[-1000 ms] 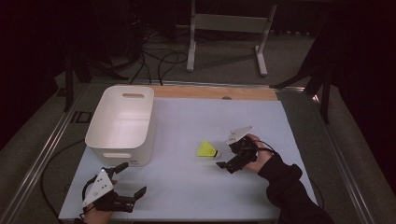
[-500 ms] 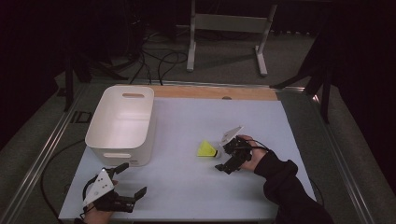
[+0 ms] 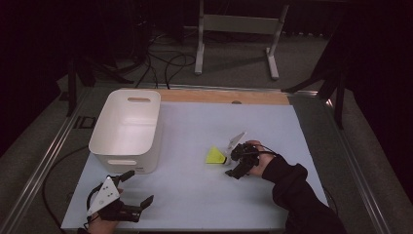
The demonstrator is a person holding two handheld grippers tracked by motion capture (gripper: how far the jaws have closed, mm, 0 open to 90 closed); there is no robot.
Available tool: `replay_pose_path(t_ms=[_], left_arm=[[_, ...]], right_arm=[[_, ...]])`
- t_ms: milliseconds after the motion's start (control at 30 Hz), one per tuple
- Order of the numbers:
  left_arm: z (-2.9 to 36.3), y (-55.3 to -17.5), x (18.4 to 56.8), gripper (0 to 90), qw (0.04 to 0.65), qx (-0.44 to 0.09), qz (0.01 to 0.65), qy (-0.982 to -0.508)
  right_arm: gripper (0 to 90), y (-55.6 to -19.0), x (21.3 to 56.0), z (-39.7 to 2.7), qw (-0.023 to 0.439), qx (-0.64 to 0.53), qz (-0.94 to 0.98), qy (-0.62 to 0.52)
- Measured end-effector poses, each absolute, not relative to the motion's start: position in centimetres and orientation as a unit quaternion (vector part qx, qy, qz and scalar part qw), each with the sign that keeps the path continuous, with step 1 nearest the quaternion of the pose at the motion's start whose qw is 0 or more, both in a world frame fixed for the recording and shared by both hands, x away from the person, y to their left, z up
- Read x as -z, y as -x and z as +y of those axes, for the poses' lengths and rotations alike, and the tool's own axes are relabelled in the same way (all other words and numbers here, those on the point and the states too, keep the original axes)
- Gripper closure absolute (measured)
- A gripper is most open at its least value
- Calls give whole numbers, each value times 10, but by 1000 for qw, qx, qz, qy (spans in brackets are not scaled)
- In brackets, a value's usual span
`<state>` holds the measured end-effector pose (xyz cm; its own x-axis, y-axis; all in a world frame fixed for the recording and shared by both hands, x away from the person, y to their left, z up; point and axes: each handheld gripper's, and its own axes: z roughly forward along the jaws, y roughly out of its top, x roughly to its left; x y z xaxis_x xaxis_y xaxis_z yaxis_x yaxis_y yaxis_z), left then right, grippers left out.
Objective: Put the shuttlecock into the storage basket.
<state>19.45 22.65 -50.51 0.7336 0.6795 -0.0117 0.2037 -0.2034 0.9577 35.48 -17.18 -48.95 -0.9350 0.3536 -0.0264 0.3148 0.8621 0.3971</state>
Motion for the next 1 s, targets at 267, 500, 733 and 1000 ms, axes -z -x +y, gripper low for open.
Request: replay_pose_path(t_ms=[267,500,733,1000], left_arm=[[227,-194,505,0,558,-214,296,-746],[227,-194,505,0,557,-212,295,-747],[227,-194,505,0,556,-212,296,-747],[226,-194,506,0,555,-211,295,-749]], right_arm=[[353,-363,492,-168,57,-182,967,-166],[386,-368,493,-164,56,-175,968,-171],[452,-372,499,-157,56,-150,973,-166],[585,-377,499,-152,53,-147,974,-163]])
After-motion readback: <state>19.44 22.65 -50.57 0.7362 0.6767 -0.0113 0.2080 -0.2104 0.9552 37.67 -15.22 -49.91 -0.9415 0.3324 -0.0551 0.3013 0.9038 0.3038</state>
